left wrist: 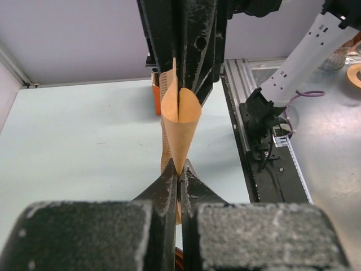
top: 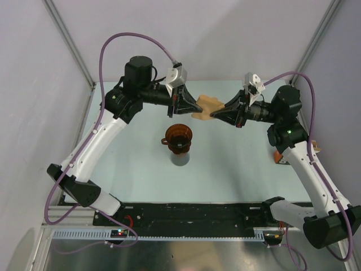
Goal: Place the coffee filter in the dripper
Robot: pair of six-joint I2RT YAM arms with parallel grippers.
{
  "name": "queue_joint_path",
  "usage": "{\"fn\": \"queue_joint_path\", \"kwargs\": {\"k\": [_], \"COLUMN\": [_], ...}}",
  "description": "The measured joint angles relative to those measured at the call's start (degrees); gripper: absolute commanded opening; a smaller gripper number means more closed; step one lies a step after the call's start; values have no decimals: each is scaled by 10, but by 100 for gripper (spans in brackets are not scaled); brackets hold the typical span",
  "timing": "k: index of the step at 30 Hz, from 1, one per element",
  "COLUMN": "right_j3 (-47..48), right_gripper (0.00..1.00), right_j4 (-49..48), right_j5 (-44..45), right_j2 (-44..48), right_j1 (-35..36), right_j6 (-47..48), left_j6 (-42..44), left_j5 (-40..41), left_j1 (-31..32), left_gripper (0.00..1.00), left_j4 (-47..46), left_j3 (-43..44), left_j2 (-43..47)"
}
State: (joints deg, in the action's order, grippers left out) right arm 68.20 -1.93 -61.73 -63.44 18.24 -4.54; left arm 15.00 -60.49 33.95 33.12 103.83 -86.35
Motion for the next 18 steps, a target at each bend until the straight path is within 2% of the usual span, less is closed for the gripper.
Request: {"fn": "queue_joint_path", "kwargs": {"k": [2, 5, 9, 13, 18], "right_j3": [1, 5, 6, 6, 6], "right_gripper": [1, 0, 0, 0, 0], "right_j4": [3, 6, 6, -3, -12], "right_j5": [-3, -6, -13, -23, -36], "right_j2": [0, 0, 0, 0, -1], "right_j1": [-2, -5, -18, -26, -27], "right_j6": [0, 0, -14, -33, -50], "left_j6": [-5, -18, -30, -22, -19], "left_j5": [12, 35, 53, 63, 63], "left_j1": [0, -2, -11, -18, -15], "left_gripper": [13, 40, 60, 66, 64], "left_j4": [0, -1, -9, -9, -3], "left_j3": [4, 13, 8, -38, -59], "left_j2": [0, -4, -2, 11, 12]}}
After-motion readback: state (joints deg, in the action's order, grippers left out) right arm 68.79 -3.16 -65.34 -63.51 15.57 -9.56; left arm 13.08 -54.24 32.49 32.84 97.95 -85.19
